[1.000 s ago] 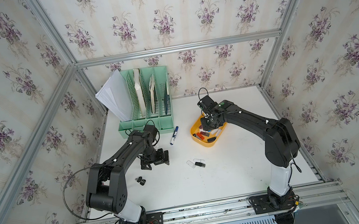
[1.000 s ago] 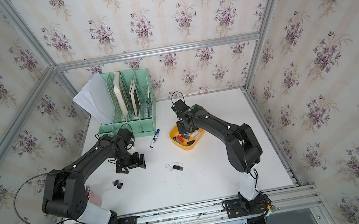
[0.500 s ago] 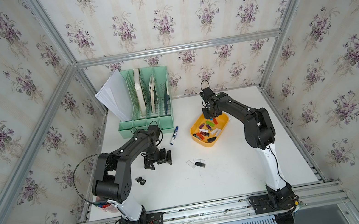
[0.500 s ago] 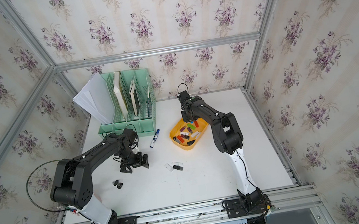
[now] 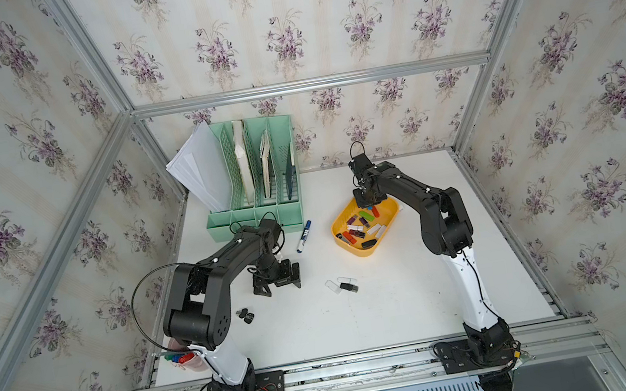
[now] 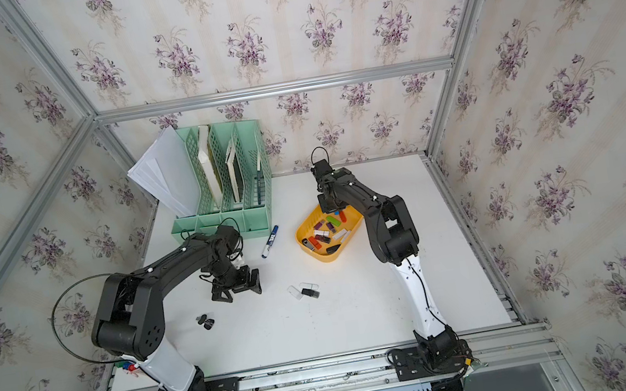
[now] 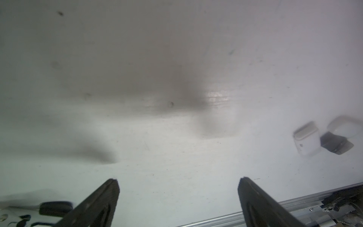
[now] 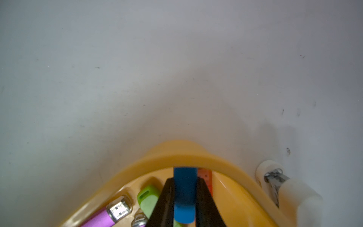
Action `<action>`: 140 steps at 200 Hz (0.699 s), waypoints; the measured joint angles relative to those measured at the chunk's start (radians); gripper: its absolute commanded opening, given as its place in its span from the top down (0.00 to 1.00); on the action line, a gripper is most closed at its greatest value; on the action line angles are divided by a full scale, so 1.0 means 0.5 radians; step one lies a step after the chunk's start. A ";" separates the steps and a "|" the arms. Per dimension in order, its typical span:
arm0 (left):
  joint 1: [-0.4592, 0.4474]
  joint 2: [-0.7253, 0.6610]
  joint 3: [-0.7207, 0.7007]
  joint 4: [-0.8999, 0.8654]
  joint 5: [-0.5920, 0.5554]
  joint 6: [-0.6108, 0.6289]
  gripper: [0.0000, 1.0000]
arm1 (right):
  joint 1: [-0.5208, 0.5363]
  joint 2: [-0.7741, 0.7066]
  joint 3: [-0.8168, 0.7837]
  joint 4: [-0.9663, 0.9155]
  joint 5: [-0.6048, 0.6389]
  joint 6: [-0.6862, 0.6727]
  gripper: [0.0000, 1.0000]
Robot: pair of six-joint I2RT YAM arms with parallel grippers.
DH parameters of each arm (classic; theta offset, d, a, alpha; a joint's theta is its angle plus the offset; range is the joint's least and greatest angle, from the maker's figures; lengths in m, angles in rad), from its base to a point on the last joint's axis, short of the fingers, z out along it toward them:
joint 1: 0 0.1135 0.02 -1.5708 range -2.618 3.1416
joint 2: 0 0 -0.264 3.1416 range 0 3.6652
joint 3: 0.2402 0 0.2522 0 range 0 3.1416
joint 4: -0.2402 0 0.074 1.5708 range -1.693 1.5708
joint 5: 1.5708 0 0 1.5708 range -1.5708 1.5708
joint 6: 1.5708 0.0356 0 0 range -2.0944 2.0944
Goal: Put the usb flash drive into the storage box
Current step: Place the USB flash in the storage box.
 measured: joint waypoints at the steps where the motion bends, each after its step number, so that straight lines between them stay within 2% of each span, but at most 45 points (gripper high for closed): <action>1: 0.000 0.000 -0.001 0.001 0.000 0.000 0.01 | 0.000 0.000 -0.001 0.001 0.000 0.000 0.89; 43: -0.012 -0.011 -0.021 0.008 0.001 0.000 0.01 | 0.003 0.021 -0.021 0.002 -0.015 0.001 0.85; 65: -0.022 -0.022 -0.031 0.011 0.001 -0.001 0.01 | 0.003 0.027 -0.028 0.003 -0.016 0.002 0.69; 84: -0.032 -0.029 -0.040 0.011 0.000 -0.007 0.01 | 0.003 0.027 -0.033 0.002 -0.023 0.008 0.62; 117: -0.037 -0.052 -0.050 0.011 0.001 -0.008 0.01 | 0.003 -0.002 -0.047 0.004 -0.025 0.011 0.61; 140: -0.037 -0.089 -0.059 0.008 0.000 -0.016 0.01 | 0.025 -0.168 -0.159 0.014 -0.027 0.018 0.58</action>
